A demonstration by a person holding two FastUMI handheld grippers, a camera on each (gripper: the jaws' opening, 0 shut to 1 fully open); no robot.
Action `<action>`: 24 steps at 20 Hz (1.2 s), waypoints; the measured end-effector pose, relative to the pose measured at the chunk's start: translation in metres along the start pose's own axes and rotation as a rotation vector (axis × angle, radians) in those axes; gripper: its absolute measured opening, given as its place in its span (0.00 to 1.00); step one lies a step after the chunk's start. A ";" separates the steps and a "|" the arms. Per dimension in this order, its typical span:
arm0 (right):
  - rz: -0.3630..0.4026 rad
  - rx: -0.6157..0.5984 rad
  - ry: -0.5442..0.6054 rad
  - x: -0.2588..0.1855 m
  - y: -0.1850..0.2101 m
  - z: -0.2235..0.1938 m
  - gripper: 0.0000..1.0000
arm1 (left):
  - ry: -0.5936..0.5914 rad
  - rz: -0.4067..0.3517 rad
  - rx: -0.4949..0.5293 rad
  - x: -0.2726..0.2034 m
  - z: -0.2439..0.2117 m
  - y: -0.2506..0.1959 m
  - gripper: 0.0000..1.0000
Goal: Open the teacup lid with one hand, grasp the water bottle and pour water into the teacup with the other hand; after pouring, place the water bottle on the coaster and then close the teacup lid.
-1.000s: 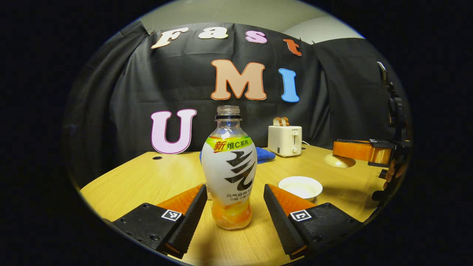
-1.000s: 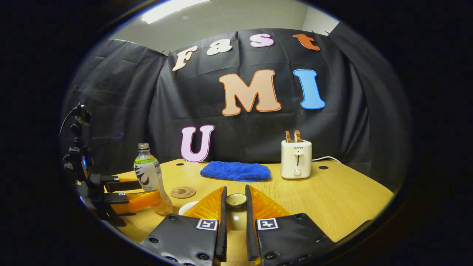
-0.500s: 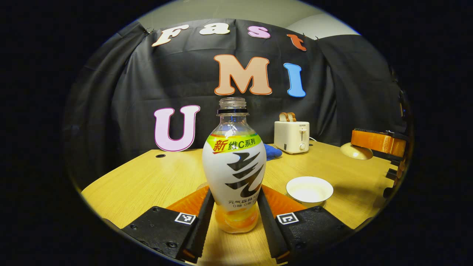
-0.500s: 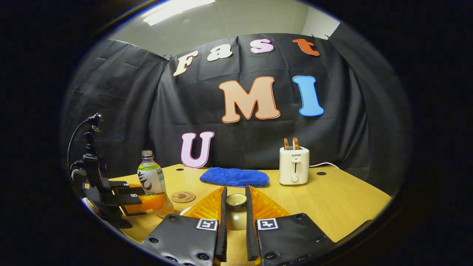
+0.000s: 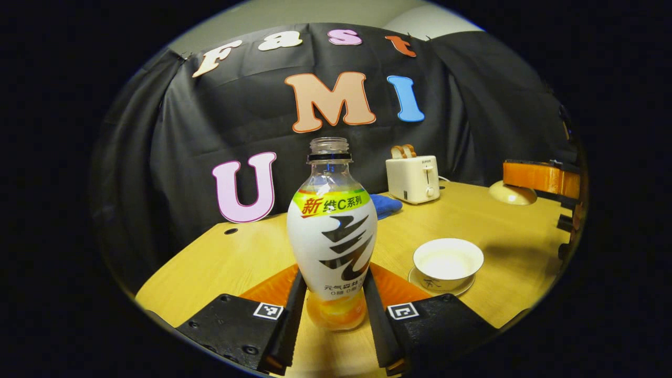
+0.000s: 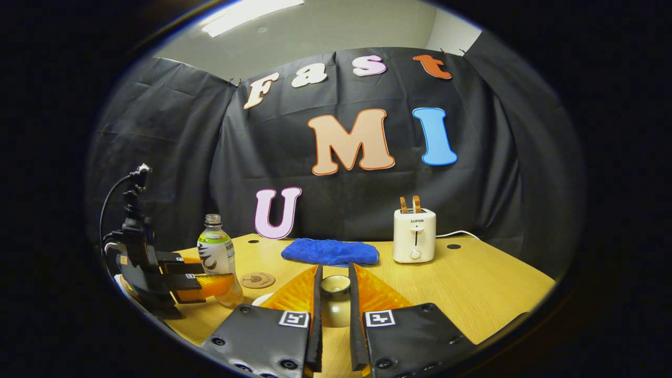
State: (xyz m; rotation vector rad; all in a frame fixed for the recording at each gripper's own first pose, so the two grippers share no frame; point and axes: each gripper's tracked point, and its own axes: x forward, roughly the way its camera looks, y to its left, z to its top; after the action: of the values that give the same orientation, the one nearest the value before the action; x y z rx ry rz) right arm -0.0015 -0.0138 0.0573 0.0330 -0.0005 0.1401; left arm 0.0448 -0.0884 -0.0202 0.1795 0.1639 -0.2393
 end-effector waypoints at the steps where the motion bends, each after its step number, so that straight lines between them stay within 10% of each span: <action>1: -0.001 -0.003 -0.001 0.000 0.000 0.001 0.24 | 0.012 0.019 0.029 0.001 -0.002 0.005 0.57; 24: -0.042 -0.005 -0.030 -0.008 -0.022 0.015 0.25 | 0.037 0.109 0.815 0.018 0.015 0.010 0.57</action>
State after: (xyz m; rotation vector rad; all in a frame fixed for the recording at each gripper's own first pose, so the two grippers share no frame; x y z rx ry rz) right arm -0.0068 -0.0370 0.0714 0.0303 -0.0303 0.0976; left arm 0.0666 -0.0861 -0.0074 1.0005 0.0849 -0.1835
